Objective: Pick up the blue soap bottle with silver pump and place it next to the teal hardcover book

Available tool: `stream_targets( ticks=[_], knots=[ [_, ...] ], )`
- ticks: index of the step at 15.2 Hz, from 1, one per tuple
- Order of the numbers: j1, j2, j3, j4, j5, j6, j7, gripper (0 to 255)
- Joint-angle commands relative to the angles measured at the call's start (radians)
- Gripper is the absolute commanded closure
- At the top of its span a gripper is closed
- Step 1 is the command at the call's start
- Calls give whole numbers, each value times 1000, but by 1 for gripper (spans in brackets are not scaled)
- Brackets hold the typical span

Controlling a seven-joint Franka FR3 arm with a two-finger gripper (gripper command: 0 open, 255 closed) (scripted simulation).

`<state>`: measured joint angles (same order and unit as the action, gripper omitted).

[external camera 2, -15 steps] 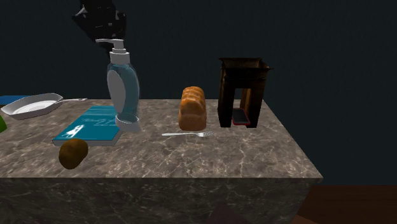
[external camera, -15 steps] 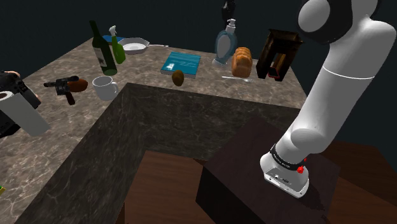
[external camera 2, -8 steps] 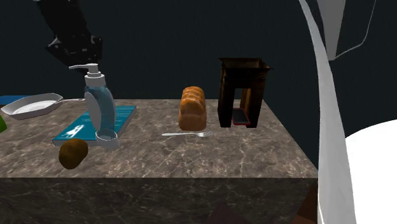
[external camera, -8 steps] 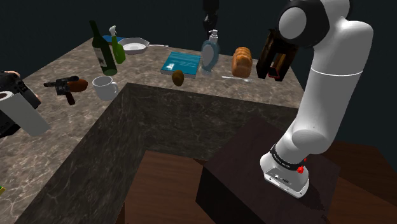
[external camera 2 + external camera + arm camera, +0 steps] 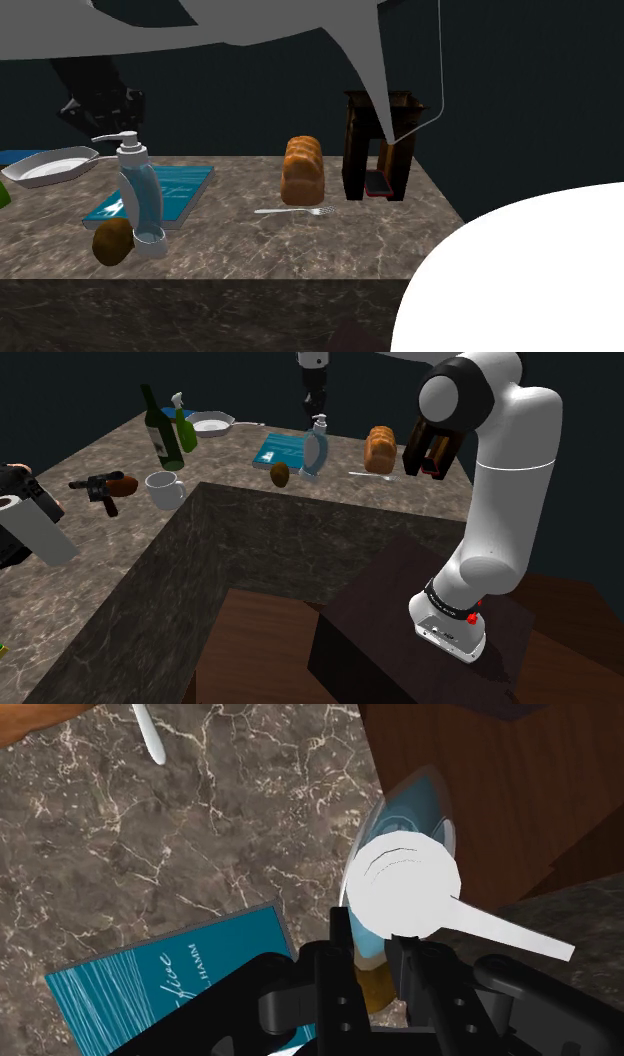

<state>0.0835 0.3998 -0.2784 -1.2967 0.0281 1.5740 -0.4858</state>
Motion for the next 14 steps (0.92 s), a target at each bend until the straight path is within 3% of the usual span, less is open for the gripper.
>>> stream_targets(
  ticks=[1, 14],
  knots=[
    [3, -5, 1, -36, -1, 32, 3, 255],
    [10, -3, 4, -184, 0, 182, 8, 255]
  ],
)
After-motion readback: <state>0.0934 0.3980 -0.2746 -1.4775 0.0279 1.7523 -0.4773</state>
